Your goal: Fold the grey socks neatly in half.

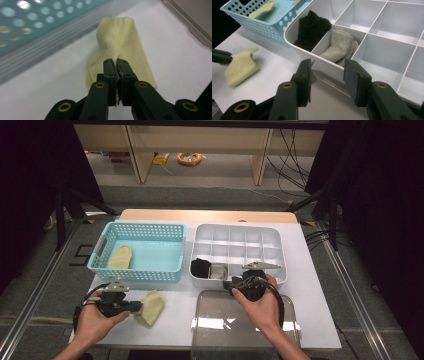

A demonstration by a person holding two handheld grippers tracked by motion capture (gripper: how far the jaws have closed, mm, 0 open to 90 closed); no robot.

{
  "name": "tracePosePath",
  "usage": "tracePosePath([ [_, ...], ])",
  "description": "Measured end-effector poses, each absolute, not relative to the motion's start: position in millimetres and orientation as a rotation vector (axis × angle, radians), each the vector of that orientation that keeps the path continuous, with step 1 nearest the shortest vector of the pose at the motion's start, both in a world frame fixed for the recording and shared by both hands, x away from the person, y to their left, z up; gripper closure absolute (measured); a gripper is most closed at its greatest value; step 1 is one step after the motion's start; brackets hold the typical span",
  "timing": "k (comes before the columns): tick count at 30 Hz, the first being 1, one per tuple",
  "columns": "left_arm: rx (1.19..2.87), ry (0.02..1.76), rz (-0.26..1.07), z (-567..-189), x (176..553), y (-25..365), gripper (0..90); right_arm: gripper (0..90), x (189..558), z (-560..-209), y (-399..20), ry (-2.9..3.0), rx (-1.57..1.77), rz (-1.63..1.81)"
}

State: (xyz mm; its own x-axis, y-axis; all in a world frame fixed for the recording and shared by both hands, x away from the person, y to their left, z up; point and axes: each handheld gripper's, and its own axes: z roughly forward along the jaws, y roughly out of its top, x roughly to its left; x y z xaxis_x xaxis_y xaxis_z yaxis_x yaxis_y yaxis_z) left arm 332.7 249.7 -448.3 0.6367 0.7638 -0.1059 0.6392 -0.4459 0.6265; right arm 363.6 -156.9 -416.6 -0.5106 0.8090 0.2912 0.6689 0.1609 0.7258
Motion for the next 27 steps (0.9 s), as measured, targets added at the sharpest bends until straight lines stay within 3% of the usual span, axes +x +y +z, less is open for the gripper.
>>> tracePosePath([
  [9, 2.238, 1.021, 0.311, -441, 337, 222, 85.3, 58.5, 364, -416, -158, 2.272, 1.439, 1.265],
  [18, 2.316, 0.86, 0.245, -449, 340, 182, 83.5, 58.4, 363, -416, -157, 2.269, 1.461, 1.271],
  [27, 2.212, 0.723, 0.239, -444, 335, 164, 74.4, 58.3, 364, -416, -157, 2.267, 1.45, 1.258],
])
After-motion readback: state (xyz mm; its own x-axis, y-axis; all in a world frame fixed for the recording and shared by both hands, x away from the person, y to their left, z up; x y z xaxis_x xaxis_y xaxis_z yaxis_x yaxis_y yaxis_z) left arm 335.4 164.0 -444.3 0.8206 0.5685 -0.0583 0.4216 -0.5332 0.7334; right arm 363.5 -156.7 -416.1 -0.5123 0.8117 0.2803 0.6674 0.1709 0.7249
